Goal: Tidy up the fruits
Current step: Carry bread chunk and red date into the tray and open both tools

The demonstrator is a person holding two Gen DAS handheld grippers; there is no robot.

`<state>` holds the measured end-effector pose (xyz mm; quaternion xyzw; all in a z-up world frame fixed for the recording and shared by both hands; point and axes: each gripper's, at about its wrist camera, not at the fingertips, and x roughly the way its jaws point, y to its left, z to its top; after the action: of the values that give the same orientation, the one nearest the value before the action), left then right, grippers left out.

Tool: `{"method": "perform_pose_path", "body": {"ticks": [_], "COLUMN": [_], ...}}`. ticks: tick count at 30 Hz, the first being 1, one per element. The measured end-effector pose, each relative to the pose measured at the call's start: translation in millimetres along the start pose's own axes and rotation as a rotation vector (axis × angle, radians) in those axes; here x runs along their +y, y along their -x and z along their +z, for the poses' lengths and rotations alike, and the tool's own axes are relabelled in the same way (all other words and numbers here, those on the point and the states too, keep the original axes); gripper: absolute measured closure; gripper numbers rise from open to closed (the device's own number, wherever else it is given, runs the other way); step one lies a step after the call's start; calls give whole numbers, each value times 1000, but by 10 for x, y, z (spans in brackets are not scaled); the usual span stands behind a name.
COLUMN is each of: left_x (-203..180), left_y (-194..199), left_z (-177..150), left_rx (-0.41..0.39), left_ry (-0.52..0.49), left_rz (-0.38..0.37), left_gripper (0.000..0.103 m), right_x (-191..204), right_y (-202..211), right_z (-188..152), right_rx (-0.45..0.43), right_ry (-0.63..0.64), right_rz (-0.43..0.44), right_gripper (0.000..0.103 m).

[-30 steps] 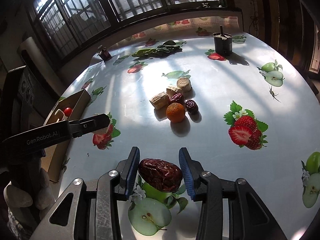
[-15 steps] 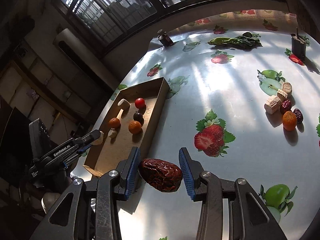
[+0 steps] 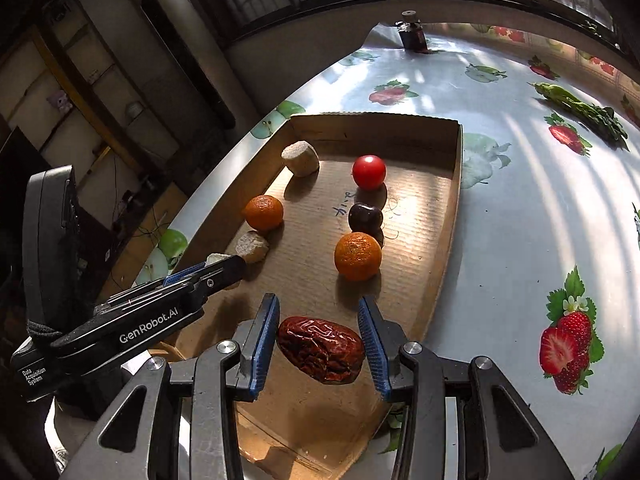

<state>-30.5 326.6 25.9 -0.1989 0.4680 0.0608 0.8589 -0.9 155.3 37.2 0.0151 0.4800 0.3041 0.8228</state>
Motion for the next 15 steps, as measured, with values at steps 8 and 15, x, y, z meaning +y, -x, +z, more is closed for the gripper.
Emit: {"method": "perform_pose_path", "body": {"ticks": [8,15], "left_x": [100,159], "left_y": [-39,202], "left_z": [8,10], "left_rx": [-1,-66], "left_ry": [44,79], "left_rz": [-20,-37], "left_gripper": [73,64], "right_x": [38,68], "right_y": [-238,-290], "right_z": [16,3], "right_rx": [15,7], "right_ry": [34,53], "right_rz": [-44,-80], "right_gripper": [58,58]}}
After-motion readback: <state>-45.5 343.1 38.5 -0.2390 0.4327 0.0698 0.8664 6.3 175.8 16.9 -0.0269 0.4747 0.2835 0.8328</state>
